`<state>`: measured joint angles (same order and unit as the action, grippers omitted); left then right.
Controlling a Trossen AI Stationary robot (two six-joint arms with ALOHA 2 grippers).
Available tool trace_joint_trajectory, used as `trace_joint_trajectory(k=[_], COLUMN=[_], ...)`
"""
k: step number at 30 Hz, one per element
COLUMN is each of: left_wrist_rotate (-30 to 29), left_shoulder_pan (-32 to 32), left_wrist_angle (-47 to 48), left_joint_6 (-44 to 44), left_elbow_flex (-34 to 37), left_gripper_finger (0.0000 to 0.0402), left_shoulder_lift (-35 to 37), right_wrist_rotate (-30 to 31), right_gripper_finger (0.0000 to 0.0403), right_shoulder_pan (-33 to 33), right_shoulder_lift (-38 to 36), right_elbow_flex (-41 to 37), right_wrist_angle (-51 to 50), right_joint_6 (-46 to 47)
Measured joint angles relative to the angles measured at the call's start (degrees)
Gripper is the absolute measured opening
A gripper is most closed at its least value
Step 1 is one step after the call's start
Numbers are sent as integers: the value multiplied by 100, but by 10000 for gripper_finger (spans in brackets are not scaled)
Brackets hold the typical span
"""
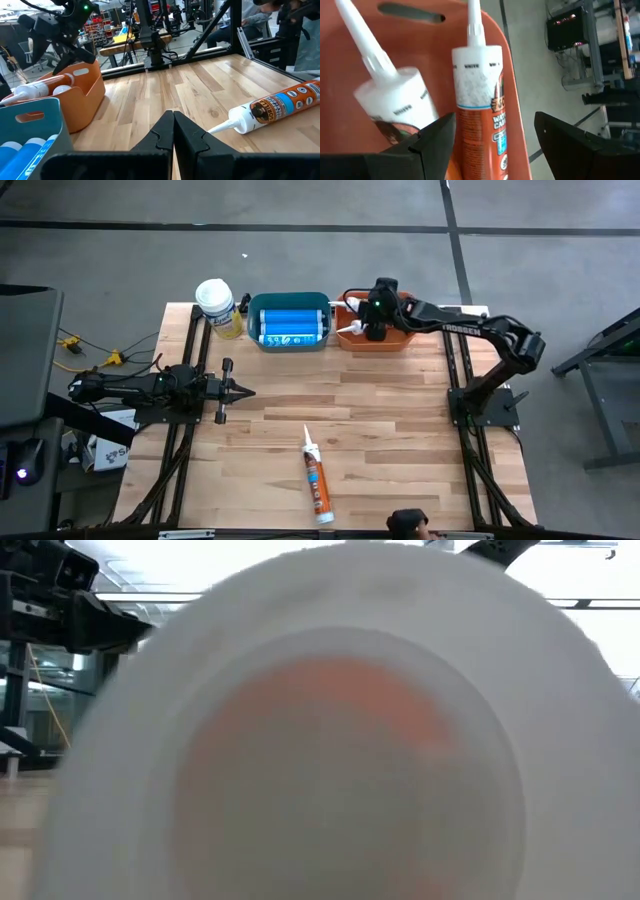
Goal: Pick & place silicon tubes, Sealant and Lysol wipes
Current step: Put the orange sealant into the orange bin
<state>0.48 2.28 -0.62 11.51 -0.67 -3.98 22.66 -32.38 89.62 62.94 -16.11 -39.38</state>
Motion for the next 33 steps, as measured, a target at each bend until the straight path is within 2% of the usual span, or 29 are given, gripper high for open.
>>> trace_joint_trajectory(k=[6,10,17,26,33], left_wrist_rotate=[-1,1,1,0,0], left_shoulder_pan=[0,0,0,0,-1], left_wrist_angle=[0,0,0,0,1], left_joint_6=[0,-2,-2,-2,-1], left_elbow_flex=[0,0,0,0,0], left_gripper_finger=[0,0,0,0,0], left_shoulder_lift=[-1,1,2,0,1], right_wrist_rotate=[543,572,220,-674,-1299], right_gripper_finger=[266,267,266,267,267], right_shoulder_pan=[374,625,1239,2083,2478], right_shoulder_lift=[-5,-123,-486,-776,-813], right_elbow_flex=[0,0,0,0,0], right_wrist_angle=[-180,-517,-1126,-1632,-2052], right_joint_6=[1242,1914,3170,4892,6093])
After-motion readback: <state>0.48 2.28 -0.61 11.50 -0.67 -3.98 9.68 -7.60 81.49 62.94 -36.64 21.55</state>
